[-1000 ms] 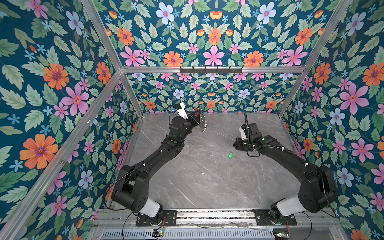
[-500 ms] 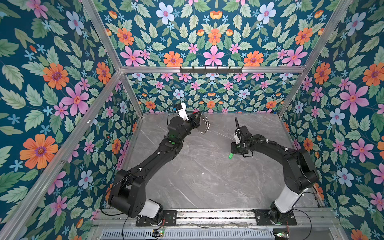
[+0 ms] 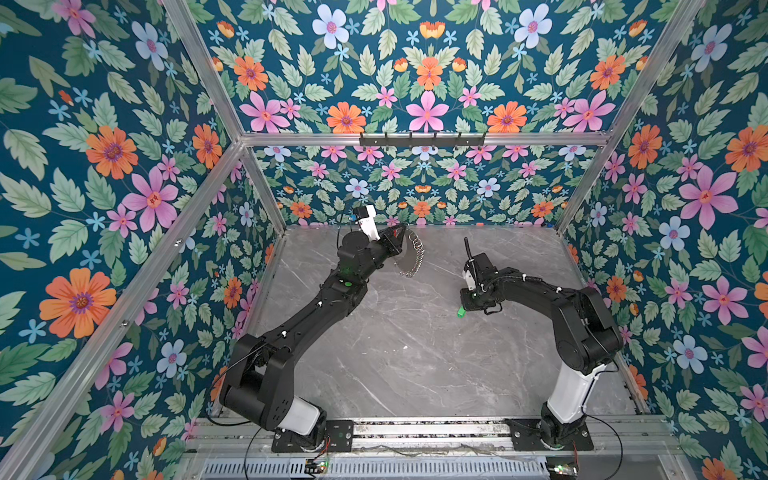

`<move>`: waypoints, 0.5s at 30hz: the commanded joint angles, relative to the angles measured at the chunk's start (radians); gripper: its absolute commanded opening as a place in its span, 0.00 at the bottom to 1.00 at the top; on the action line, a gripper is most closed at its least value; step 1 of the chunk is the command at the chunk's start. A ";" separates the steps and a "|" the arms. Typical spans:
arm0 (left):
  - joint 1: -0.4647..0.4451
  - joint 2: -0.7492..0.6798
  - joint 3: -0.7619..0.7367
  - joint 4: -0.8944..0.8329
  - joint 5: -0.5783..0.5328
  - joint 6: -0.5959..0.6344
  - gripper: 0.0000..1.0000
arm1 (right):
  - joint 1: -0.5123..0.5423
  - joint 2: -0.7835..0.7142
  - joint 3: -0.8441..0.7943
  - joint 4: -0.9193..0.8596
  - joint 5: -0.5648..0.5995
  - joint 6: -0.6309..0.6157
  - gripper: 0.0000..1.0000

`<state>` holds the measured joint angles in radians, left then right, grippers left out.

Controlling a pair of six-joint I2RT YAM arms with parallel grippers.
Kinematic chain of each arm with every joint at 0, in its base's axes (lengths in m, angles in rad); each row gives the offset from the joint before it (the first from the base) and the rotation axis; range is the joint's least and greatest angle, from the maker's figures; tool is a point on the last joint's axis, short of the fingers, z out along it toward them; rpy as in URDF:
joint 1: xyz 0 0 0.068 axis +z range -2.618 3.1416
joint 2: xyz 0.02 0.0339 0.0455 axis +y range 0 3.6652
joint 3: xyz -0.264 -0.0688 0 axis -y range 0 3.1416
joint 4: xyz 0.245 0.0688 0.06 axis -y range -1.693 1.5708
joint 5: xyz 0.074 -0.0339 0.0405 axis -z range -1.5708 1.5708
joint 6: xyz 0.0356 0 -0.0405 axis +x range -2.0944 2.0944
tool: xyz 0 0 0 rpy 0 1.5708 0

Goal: Put the keys on the keyring
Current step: 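Lower the right gripper over the green key tag while the left holds the ring holder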

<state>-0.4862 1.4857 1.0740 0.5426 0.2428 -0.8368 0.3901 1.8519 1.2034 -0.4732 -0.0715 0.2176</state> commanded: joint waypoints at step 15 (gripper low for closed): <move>0.003 0.025 0.026 0.070 0.033 0.002 0.00 | 0.001 0.062 0.041 0.006 0.010 -0.053 0.12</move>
<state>-0.4850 1.5097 1.0878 0.5476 0.2604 -0.8364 0.3901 1.9087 1.2404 -0.4667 -0.0608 0.1799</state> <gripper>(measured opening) 0.050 0.122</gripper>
